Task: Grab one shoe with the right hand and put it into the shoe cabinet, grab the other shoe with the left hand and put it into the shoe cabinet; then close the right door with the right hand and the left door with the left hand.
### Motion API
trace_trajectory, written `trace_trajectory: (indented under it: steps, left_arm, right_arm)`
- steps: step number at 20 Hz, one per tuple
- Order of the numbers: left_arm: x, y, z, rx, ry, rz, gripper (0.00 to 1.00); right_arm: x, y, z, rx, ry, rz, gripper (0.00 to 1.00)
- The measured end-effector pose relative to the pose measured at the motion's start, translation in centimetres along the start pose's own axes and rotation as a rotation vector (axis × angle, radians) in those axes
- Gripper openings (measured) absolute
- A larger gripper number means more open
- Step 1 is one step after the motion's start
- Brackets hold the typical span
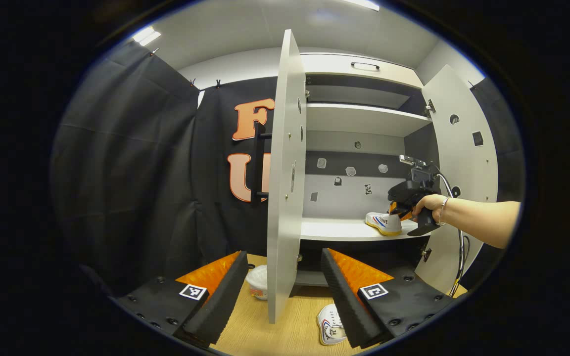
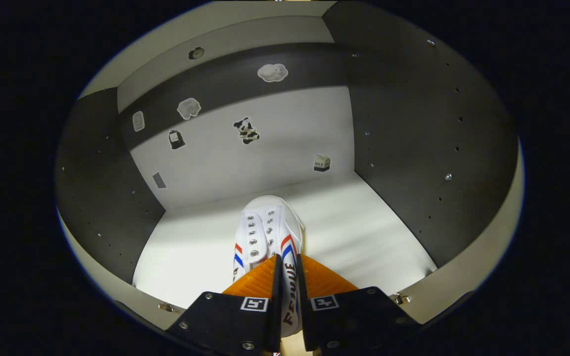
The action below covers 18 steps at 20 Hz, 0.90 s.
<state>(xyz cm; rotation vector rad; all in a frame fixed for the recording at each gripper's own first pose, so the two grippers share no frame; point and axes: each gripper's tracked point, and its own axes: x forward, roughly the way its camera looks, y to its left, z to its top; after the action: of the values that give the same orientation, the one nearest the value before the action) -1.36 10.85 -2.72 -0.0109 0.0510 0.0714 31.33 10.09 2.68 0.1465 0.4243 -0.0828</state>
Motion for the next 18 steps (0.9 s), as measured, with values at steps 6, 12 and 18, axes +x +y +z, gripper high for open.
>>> trace_trajectory:
  steps: [6,12,18]
  left_arm:
    - [0.9,-1.9,-0.8,-0.018,0.019,-0.039,0.96]
    - [3.0,-3.8,-3.6,-0.026,0.071,-0.085,0.99]
    - [5.5,-5.9,-9.5,-0.027,0.18,-0.114,0.99]
  right_arm:
    - [-6.4,-0.5,0.8,-0.114,-0.16,0.008,0.39]
    - [-14.3,-2.2,-3.3,-0.092,-0.256,0.062,0.69]
    - [-20.2,-4.2,-9.5,-0.12,-0.254,0.066,0.83]
